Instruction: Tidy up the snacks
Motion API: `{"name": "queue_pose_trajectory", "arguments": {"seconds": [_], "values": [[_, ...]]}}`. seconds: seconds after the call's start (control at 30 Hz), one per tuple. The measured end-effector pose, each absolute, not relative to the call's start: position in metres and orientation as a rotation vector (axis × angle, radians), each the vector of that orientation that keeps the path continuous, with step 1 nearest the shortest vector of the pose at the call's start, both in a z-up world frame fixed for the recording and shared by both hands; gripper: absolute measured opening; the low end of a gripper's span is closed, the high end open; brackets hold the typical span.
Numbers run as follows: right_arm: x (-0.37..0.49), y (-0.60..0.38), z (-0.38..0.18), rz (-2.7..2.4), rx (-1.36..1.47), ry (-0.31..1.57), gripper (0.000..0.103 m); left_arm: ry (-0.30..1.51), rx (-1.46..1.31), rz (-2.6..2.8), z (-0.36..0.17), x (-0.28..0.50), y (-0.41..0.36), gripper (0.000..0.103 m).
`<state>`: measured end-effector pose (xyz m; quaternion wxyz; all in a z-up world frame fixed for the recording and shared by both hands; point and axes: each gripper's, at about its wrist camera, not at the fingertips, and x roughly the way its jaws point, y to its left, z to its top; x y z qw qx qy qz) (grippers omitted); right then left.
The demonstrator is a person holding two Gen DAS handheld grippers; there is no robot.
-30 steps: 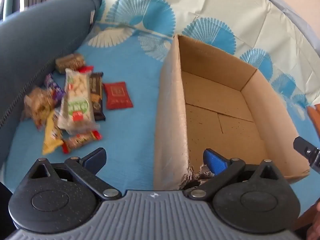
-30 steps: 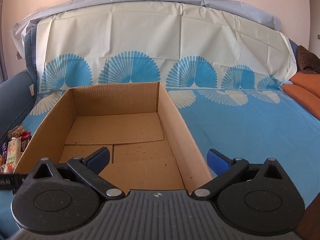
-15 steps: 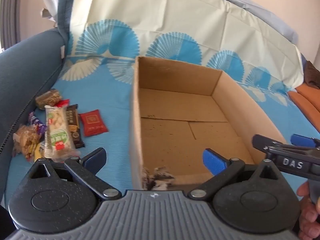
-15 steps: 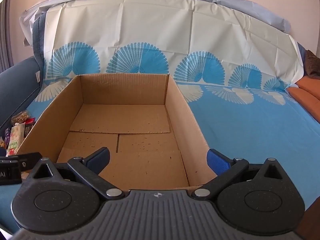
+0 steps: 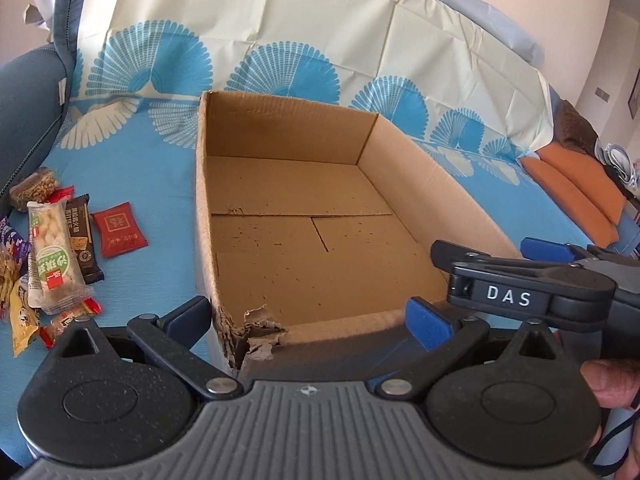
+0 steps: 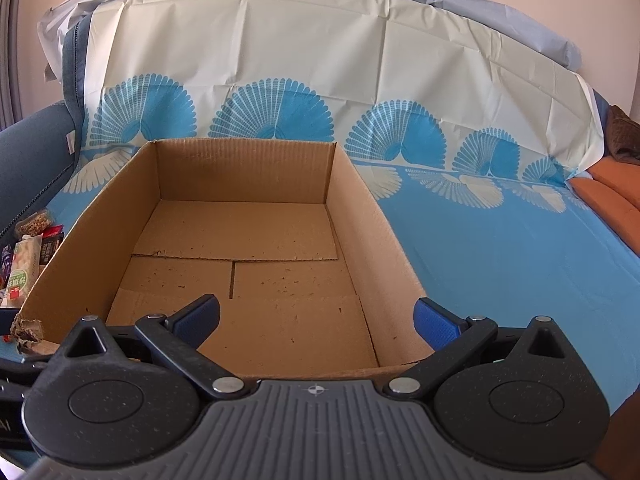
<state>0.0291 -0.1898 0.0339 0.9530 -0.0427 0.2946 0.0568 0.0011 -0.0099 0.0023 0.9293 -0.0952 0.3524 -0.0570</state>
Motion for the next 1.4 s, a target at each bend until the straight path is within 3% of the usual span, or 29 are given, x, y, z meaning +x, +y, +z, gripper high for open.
{"name": "queue_pose_trajectory", "arguments": {"seconds": [0.8,1.4], "values": [[0.026,-0.189,0.031,0.112,-0.101,0.584,0.102,0.678,-0.18,-0.059,0.009,0.004,-0.009,0.103],[0.021,-0.191,0.035,0.11,-0.084,0.536,0.096,0.52,-0.145,-0.089,0.022,-0.011,-0.015,0.099]]}}
